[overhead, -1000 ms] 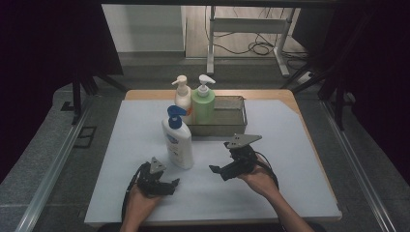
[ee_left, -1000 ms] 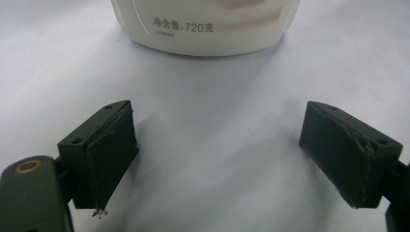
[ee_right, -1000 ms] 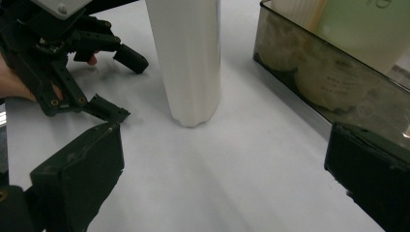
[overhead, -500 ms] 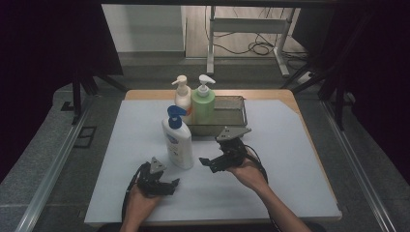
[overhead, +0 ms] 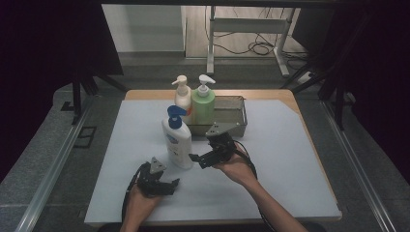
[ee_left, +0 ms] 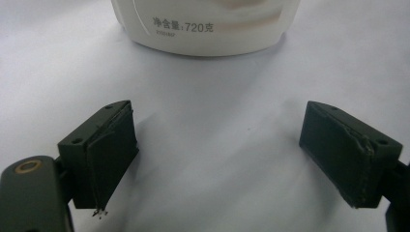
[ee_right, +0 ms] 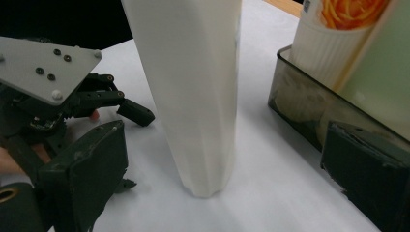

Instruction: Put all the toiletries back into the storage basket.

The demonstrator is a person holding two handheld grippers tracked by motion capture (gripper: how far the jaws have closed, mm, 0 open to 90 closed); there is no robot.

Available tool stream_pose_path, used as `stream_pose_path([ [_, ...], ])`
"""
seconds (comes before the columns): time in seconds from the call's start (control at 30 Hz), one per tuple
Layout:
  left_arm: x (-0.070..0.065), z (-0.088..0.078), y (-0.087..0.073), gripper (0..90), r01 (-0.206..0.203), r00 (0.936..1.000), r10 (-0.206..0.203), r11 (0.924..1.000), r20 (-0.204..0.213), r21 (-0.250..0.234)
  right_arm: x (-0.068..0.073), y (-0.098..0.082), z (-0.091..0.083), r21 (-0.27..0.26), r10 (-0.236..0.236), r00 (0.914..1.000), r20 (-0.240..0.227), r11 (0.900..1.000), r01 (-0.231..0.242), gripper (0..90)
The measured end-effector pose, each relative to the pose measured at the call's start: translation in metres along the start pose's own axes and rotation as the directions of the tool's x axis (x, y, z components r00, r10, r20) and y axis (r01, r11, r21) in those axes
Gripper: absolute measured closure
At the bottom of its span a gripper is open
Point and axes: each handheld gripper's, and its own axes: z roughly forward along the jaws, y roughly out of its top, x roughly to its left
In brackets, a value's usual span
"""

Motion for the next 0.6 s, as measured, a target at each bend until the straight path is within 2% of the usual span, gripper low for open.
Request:
stream_pose_path([
  [0.43, 0.000, 0.000, 0.000, 12.7, -0.003, 1.0000, 0.003, 1.0000, -0.001, 0.001, 0.008, 0.018, 0.021, 0.002, -0.028, 0.9996, -0.001, 1.000, 0.028, 5.5],
  [0.6, 0.000, 0.000, 0.000, 12.7, -0.003, 1.0000, 0.003, 1.0000, 0.000, 0.000, 0.010, 0.025, 0.028, -0.009, -0.021, 0.9998, -0.006, 1.000, 0.021, 6.4],
])
